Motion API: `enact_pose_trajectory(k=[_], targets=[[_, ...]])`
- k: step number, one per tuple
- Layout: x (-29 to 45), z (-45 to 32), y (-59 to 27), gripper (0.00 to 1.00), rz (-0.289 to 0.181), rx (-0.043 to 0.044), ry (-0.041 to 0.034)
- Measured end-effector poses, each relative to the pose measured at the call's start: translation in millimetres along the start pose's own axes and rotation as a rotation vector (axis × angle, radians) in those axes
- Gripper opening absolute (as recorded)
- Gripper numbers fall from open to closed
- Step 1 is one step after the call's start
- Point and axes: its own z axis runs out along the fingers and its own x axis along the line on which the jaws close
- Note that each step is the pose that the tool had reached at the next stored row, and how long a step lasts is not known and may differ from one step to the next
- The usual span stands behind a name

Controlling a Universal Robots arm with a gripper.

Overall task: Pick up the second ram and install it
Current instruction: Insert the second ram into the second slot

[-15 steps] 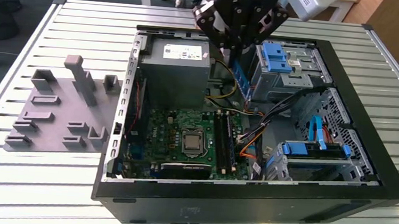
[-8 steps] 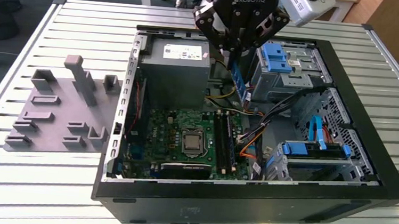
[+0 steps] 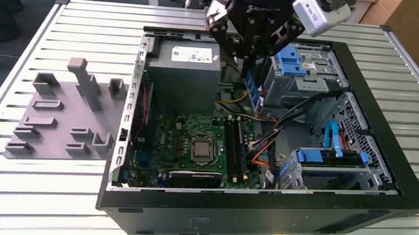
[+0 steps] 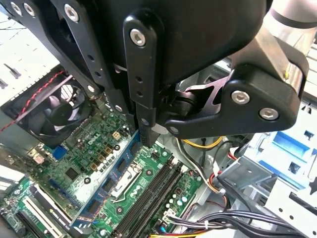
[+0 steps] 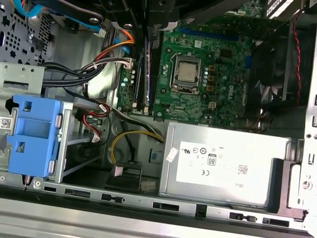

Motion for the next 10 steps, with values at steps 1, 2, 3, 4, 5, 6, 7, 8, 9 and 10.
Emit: enact_pose_trajectory(k=[1, 2, 3, 4, 5, 6, 7, 8, 9, 10], targets=[[-0.2, 1.8, 0.1, 0.14, 0.001, 0.0001, 0.0000], [-0.4, 3.7, 0.1, 0.14, 0.003, 0.0002, 0.0000], [-0.5, 5.5, 0.1, 0.14, 0.004, 0.0001, -0.0001], [-0.7, 7.3, 0.2, 0.14, 0.005, 0.0001, -0.0001], [-1.0, 9.2, 0.2, 0.14, 0.007, 0.0001, -0.0001], [-1.4, 10.9, 0.2, 0.14, 0.011, 0.0003, -0.0001], [-1.8, 12.8, 0.2, 0.14, 0.016, 0.0004, 0.0000], [-2.0, 14.7, 0.3, 0.14, 0.024, 0.0006, 0.0004], [-2.3, 16.1, 0.3, 0.14, 0.034, 0.0008, 0.0008], [-2.4, 17.3, 0.3, 0.14, 0.045, 0.0012, 0.0011]])
